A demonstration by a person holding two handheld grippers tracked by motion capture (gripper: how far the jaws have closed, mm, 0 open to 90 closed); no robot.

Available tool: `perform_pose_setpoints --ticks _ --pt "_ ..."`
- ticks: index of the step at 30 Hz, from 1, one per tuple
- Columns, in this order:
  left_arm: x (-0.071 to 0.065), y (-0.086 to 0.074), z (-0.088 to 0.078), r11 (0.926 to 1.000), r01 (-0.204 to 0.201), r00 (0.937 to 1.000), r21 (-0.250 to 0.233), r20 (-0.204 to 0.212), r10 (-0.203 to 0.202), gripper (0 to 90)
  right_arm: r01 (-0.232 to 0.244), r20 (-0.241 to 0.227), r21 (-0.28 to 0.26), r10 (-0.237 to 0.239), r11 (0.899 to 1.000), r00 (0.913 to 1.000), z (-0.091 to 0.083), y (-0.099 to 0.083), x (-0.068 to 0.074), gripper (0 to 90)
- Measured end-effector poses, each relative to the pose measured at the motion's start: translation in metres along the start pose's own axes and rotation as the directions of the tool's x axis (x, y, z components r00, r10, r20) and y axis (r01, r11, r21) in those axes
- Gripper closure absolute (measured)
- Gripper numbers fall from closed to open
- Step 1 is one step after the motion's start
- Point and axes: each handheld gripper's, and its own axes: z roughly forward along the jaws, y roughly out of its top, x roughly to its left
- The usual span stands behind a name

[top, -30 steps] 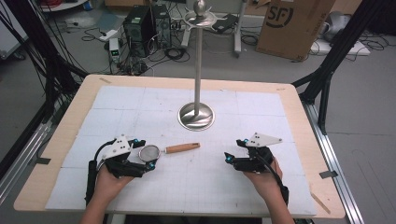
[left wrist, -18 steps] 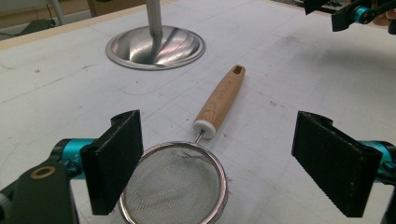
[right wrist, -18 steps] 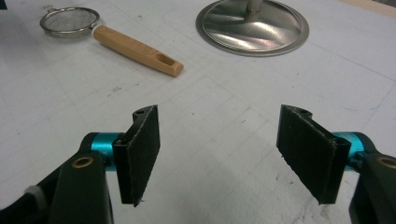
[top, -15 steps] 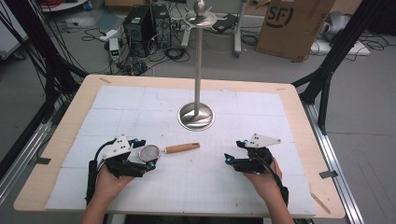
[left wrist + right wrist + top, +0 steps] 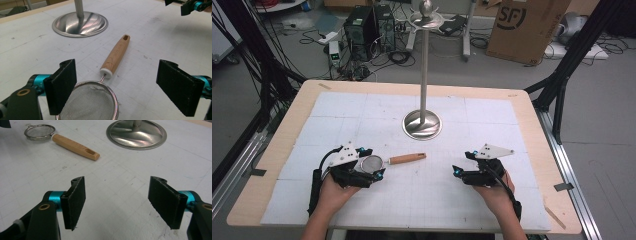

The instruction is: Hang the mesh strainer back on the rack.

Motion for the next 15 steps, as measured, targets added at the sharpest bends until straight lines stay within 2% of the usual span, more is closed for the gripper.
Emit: perform_pose_setpoints --ticks 9,13,15 --pt "0.002 0.008 0.012 0.9985 -0.013 0.9999 0.053 0.007 0.013 17.5 -0.002 0.001 -0.001 0.002 1.0 1.0 0.0 0.001 0.0 29.8" --pt "0.003 0.015 0.017 0.9966 -0.03 0.9995 0.076 0.015 0.029 17.6 -0.003 0.0 0.001 0.003 1.0 1.0 0.0 0.0 -0.001 29.8" --pt "0.003 0.018 0.021 0.9931 -0.05 0.9987 0.106 0.015 0.048 17.6 -0.009 0.0 0.002 0.009 1.0 1.0 0.0 0.0 -0.001 29.8"
